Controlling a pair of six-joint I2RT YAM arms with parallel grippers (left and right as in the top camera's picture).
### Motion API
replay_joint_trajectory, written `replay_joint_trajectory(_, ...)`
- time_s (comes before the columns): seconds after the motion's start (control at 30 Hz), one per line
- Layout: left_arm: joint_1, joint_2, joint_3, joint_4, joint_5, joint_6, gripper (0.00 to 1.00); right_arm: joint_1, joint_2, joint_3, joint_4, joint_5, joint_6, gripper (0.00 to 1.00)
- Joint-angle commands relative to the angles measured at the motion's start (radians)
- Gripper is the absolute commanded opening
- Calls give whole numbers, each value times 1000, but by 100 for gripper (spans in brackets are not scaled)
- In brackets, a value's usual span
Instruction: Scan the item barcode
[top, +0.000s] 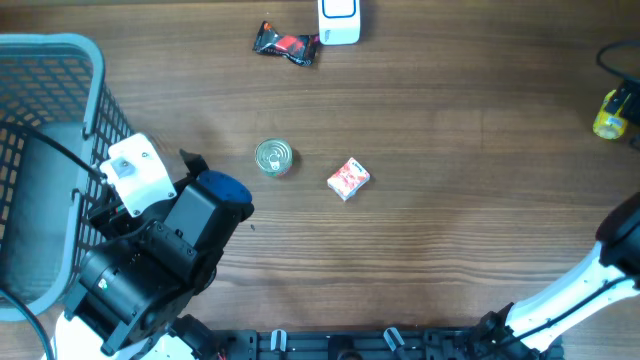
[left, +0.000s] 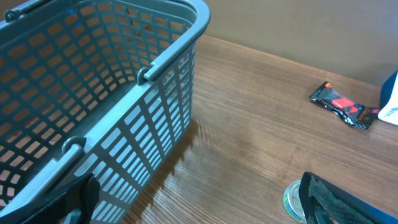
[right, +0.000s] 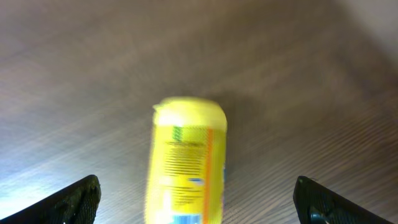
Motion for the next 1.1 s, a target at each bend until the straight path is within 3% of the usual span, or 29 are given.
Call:
replay_joint_trajectory(0.0, 5, -10, -6, 6, -36, -6, 100, 41, -166, 5, 2, -127, 23, 100)
replay_joint_trajectory(0.23, 5, -32, -5, 38, -109, -6, 100, 278, -248, 5, -10, -146, 118, 100)
replay_joint_trajectory(0.37, 5, -90, -5, 62, -153, -5, 100, 509, -238, 5, -61, -92, 222, 100)
replay_joint_trajectory(0.63, 5, -267, 45, 6, -136, 32, 100, 955, -238, 3, -98, -88, 211, 100)
replay_joint_trajectory(0.7, 5, -294, 66, -17, -129, 32, 100, 1018, -238, 3, -151, -48, 281, 99)
replay_joint_trajectory(0.8, 5, -316, 84, -82, -129, 32, 100, 1094, -229, 3, -335, -9, 503, 100)
replay_joint_trajectory(0.97, 5, -318, 84, -140, -129, 24, 100, 1208, -162, 3, -451, -40, 492, 100)
replay_joint_trajectory(1.07, 5, -318, 84, -140, -127, 19, 100, 1252, -98, 3, -468, -42, 620, 100)
